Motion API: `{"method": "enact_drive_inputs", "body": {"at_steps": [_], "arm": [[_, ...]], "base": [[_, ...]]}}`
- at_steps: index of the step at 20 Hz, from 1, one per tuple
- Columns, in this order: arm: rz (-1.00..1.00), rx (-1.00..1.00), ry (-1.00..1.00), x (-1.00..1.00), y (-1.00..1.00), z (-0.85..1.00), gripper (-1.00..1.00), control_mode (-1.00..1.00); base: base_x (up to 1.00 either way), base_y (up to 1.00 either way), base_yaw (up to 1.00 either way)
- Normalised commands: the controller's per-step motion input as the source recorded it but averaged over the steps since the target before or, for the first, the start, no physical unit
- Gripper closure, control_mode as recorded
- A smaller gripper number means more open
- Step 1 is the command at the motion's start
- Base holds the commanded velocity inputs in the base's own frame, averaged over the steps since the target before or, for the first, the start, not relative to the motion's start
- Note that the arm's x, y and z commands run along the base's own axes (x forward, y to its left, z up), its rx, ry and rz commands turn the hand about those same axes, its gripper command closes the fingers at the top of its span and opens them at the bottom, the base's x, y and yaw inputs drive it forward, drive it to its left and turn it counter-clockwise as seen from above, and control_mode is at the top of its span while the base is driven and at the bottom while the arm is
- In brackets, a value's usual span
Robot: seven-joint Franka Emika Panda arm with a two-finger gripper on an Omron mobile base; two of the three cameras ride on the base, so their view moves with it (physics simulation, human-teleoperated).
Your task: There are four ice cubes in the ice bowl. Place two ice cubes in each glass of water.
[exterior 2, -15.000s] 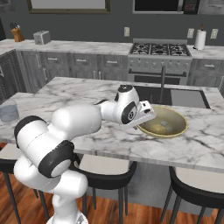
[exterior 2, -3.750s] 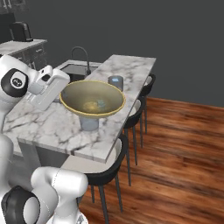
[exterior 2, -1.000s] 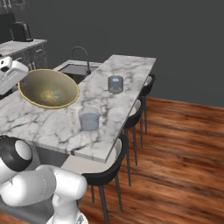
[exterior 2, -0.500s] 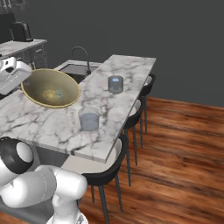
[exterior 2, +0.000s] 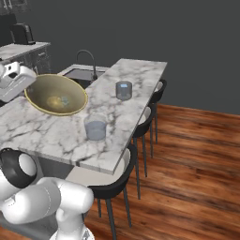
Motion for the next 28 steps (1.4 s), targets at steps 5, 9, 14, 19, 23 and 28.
{"method": "enact_drive_inputs", "body": {"at_steps": [5,9,14,19,23,28], "arm": [[0.0,0.0,-0.01,-0.03,-0.13,-0.1,1.0,-1.0],[0.0,0.0,0.0,0.12,-0.08,-0.18,1.0,-1.0],[0.0,0.0,0.0,0.18,0.0,-0.06,1.0,-1.0],[0.0,0.02,0.0,0.02,0.0,-0.08,1.0,-1.0],[0.0,0.04,0.0,0.0,0.0,-0.15,1.0,-1.0],[0.0,0.03,0.0,0.16,-0.03,-0.03,1.0,-1.0]], "base": [[0.0,0.0,0.0],[0.0,0.0,0.0],[0.0,0.0,0.0],[0.0,0.0,0.0],[0.0,0.0,0.0],[0.0,0.0,0.0]]}}
